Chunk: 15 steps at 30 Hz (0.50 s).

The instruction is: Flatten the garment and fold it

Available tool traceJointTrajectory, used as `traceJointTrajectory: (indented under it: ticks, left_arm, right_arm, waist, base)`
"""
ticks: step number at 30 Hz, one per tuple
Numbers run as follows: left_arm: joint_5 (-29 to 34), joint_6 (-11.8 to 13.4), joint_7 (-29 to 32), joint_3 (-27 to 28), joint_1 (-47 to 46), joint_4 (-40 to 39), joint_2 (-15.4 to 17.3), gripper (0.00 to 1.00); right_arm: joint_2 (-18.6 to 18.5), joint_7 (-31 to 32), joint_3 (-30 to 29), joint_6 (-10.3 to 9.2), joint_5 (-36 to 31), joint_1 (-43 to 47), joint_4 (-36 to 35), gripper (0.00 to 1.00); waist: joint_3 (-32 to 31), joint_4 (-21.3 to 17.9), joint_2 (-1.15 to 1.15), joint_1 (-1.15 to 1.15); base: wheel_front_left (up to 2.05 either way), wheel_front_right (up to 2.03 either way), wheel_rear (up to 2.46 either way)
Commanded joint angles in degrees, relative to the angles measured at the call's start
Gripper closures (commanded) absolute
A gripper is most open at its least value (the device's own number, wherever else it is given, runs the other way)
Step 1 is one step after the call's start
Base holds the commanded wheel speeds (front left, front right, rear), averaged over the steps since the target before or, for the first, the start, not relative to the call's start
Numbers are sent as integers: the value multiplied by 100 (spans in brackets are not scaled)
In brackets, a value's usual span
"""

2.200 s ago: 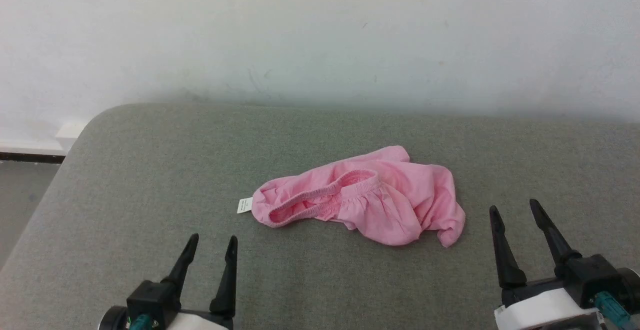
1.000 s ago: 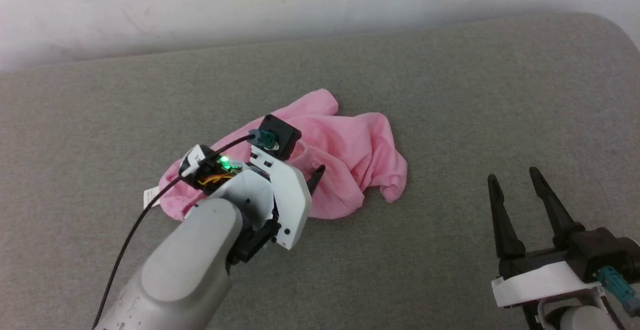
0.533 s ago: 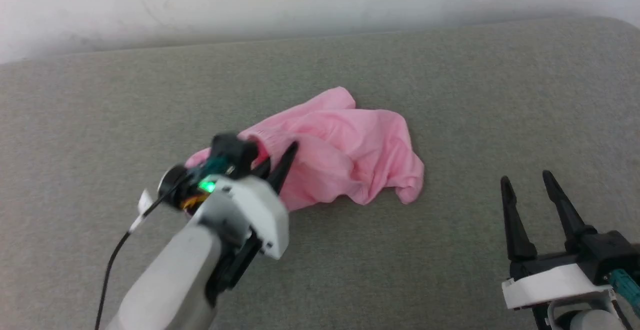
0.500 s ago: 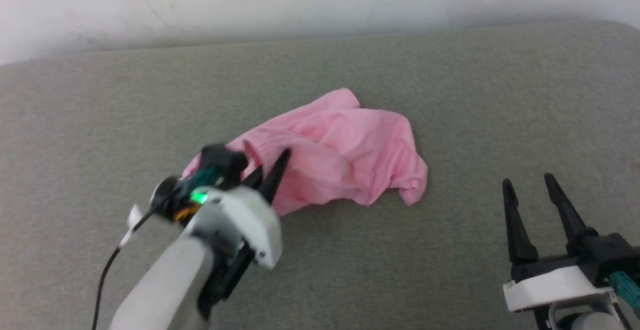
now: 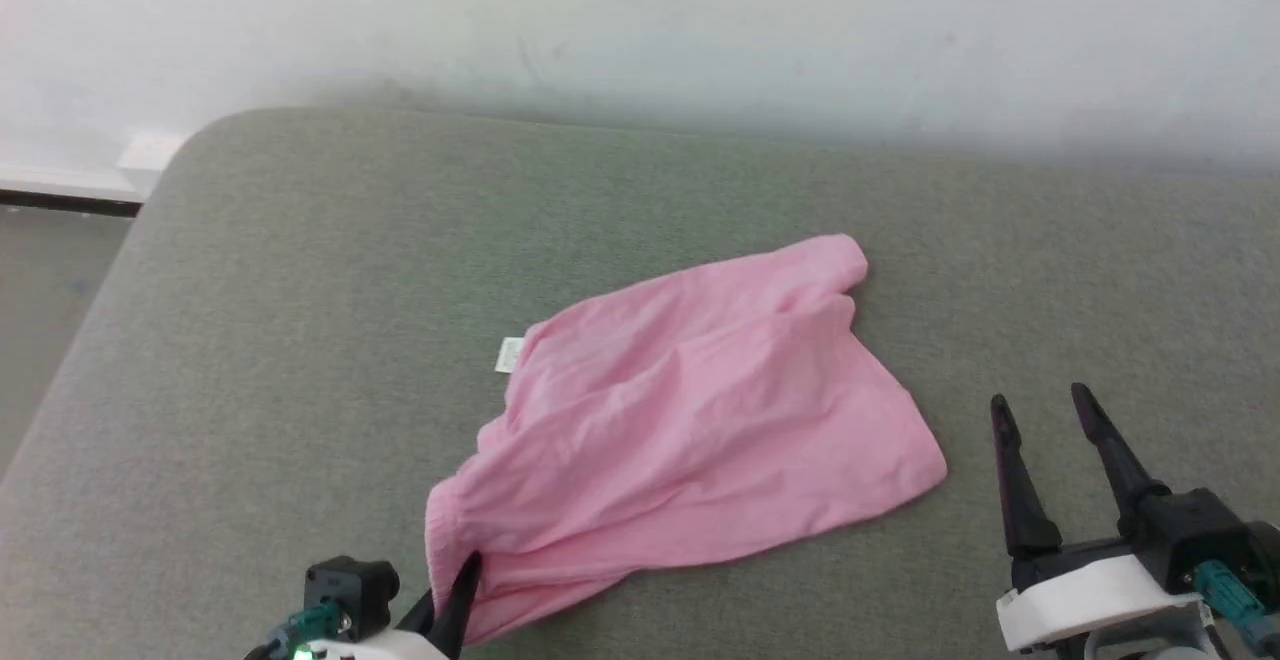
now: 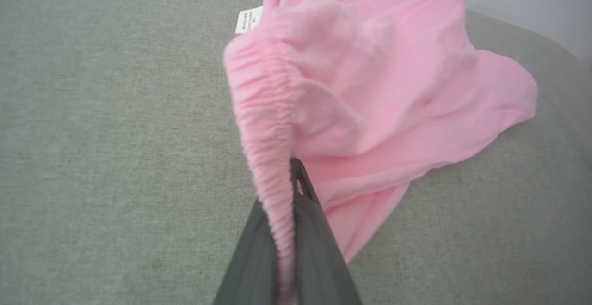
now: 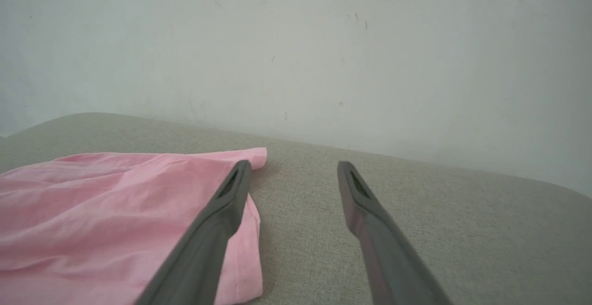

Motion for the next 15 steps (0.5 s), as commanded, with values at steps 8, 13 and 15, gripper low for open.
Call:
traceJointTrajectory:
  ticks: [8, 13, 15]
  left_arm:
    - [470, -59, -1300, 82, -328, 515, -180, 0]
    - [906, 53, -1744, 395, -498, 330, -190, 0]
    - [1174, 94, -1767, 527, -555, 172, -252, 0]
  right_arm:
    - [13, 77, -42, -12, -148, -7, 138, 0]
    - [-183, 1146, 276, -12, -228, -321, 221, 0]
    - [-351, 1833, 420, -12, -168, -532, 364, 0]
  waist:
    - [-343, 517, 0, 1]
    - [-351, 667, 0, 1]
    - [-327, 726, 0, 1]
  base:
    - [0, 0, 0]
    - [0, 0, 0]
    - [0, 0, 0]
